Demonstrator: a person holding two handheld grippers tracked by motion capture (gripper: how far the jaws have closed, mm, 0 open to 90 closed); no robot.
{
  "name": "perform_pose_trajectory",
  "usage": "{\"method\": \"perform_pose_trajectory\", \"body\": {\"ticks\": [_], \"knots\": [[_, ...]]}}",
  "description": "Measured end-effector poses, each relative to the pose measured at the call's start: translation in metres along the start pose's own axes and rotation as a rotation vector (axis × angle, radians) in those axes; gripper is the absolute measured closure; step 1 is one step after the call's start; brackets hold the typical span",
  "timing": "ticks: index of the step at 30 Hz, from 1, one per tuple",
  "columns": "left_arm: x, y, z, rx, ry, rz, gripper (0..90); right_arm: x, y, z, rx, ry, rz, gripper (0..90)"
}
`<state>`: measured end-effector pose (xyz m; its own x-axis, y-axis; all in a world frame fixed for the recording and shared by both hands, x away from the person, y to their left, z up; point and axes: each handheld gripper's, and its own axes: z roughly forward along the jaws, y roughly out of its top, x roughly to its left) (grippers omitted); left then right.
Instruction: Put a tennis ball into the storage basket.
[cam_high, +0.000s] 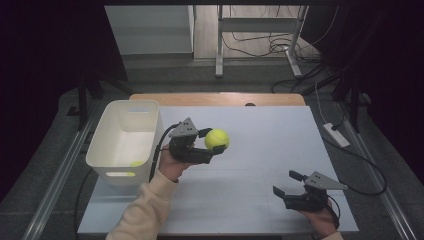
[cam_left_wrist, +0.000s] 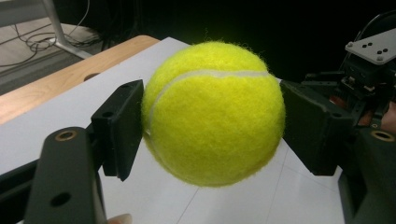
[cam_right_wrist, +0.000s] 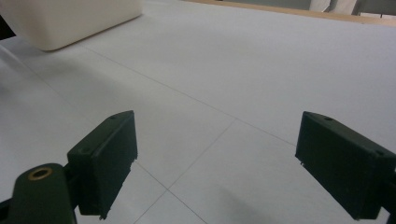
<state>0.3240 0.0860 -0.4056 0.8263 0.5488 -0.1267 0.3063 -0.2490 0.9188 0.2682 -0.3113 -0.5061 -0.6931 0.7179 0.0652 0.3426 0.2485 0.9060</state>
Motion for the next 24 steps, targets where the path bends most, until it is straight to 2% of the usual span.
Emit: {"method": "perform_pose_trajectory", "body": {"ticks": [24], "knots": [[0.006, 0.010, -0.022, -0.041, 0.050, 0.006, 27.4, 0.000, 0.000, 0.000, -0.004, 0.000, 0.000, 12.7]]}}
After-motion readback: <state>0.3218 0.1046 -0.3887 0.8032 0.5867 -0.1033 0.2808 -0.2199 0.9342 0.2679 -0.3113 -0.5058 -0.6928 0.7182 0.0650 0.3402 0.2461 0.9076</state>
